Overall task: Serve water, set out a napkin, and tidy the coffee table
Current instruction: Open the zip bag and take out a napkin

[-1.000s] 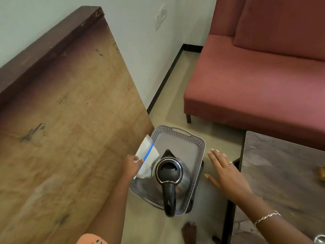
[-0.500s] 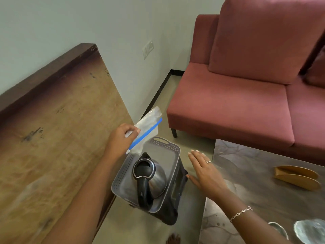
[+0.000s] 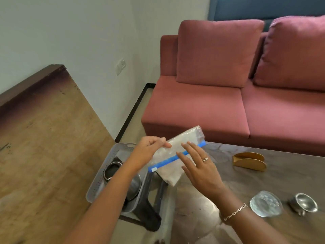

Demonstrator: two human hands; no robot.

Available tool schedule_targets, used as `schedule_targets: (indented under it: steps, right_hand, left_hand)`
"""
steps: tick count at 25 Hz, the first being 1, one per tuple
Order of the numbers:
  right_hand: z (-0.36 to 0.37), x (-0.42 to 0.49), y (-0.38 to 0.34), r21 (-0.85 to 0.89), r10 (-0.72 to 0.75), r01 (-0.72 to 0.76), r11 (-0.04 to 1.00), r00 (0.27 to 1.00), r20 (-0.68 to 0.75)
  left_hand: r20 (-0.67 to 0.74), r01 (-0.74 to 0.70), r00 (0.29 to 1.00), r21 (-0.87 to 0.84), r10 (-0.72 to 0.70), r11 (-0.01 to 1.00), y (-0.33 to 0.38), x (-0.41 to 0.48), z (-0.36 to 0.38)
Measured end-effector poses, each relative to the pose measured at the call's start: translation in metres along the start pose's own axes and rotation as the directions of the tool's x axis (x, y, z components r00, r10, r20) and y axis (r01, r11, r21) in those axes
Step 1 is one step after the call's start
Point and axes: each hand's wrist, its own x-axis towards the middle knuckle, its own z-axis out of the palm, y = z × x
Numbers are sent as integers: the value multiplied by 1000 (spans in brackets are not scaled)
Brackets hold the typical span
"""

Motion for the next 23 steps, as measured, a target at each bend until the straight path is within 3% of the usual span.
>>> schedule_targets:
  steps: [4,9,12,16,23]
  right_hand:
    - [-24,-33,17,-23,-25,23,999,998,-51]
    - [-55,-57,28,68,23,-13,998,989,-149]
    - [-68,-64,39,131,147,-127,983,977,-156]
    - [-78,-74,53,191,348,-329,925,934,-77]
    - [-90,-81,74,328,501,-474,817,865,3]
  left_hand:
    - [156,43,987,-69,-32,997,4,-10,53]
    - [245,83,968,-84,-60,993,4,-15,90]
    - [134,2,991,-123,15,992,-1,-21,114]
    - [-7,-278,958,-242,285,929,-12,-38,130]
    - [-127,-271,962,-417,240,867,-18,-48,154]
